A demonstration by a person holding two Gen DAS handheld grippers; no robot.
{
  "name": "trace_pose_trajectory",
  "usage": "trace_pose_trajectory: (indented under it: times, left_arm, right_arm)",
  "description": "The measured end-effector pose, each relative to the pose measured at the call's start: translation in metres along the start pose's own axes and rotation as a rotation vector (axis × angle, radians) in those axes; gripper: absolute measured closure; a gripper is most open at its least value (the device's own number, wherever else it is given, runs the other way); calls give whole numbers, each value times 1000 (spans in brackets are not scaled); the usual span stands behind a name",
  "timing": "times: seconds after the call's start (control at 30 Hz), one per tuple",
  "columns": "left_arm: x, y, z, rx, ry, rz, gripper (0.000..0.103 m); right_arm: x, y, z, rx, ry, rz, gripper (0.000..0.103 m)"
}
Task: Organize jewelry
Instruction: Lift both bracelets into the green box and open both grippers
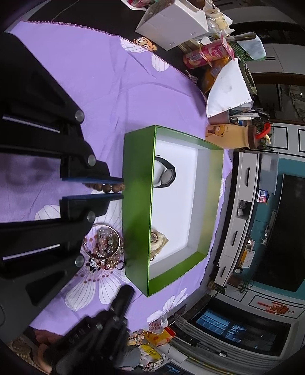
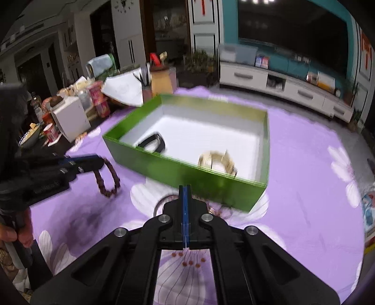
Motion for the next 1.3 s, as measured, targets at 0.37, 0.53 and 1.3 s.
trace_pose_trajectory:
  times: [0.37, 0.53, 1.3]
  left_arm:
    - [-13, -9, 15, 34, 0, 36, 96]
    - [-16, -11, 19, 42, -3, 44, 96]
    - [2, -2, 6, 22, -27, 9, 96]
  right_arm:
    - [-47, -19, 9, 25, -5, 109, 102]
    - [-56, -15, 14, 57, -31, 112, 99]
    - [-2, -2, -3, -7, 8, -16, 99]
Point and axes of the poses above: each gripper's, at about its wrist camera, not at the fingertips, and x roughly against the way its jaws point, z to its left, y to its top, the point moved 1 cm from there along -x, roughly the way its jaws point, and after that the axes turned 9 degrees about -y, right-handed, at the moved point
